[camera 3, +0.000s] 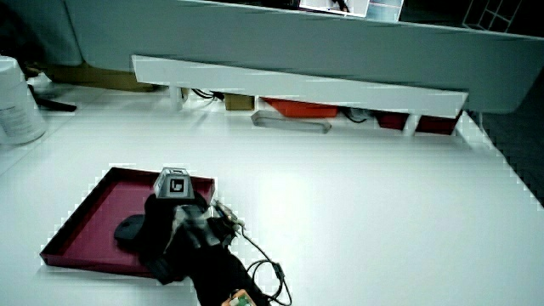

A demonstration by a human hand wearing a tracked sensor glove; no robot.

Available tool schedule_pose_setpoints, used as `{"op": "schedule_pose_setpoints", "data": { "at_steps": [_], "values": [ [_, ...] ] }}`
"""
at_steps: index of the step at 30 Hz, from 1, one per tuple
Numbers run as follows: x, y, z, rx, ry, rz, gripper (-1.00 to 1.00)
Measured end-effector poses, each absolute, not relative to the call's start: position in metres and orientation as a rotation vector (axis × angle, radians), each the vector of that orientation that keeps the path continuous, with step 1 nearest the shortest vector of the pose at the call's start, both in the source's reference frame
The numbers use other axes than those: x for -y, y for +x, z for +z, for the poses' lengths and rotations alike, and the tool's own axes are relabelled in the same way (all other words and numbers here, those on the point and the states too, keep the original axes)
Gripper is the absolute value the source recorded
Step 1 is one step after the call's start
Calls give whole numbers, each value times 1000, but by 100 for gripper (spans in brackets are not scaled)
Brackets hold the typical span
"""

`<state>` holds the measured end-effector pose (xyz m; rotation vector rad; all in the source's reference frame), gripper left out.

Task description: Place mouse into plate

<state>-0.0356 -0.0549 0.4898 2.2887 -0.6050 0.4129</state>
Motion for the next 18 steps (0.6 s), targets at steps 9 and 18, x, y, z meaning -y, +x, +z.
{"op": "schedule_pose_setpoints", "data": {
  "at_steps": [9,18],
  "values": [
    [52,-19,473,617,2259,446,-81],
    [34,10,411,727,2289,487,-100]
  ]
}}
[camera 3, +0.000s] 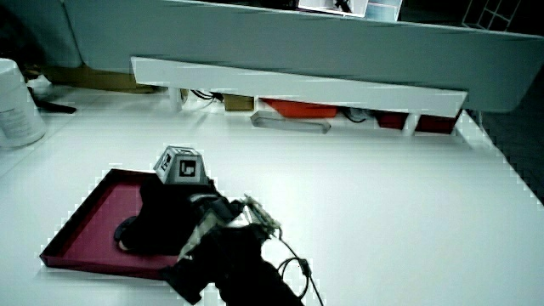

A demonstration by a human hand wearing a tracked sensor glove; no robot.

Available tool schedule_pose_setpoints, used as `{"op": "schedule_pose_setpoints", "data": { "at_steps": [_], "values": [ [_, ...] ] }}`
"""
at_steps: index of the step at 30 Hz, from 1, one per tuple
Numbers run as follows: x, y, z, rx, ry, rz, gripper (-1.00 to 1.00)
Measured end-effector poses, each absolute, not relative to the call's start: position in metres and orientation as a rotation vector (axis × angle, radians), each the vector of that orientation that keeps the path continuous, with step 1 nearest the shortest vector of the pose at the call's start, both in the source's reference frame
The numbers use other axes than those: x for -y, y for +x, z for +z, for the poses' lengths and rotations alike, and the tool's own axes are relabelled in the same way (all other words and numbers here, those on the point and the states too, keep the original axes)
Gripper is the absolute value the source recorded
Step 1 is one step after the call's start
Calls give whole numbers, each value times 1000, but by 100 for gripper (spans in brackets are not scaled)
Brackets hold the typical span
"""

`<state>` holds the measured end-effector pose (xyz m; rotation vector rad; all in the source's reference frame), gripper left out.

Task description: Place mouse into plate

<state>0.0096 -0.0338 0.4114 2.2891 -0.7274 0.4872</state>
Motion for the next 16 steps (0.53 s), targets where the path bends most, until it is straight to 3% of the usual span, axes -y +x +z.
{"op": "schedule_pose_setpoints", "data": {
  "at_steps": [7,16],
  "values": [
    [15,36,361,803,2305,535,-100],
    [-10,68,332,859,2334,583,-100]
  ]
}}
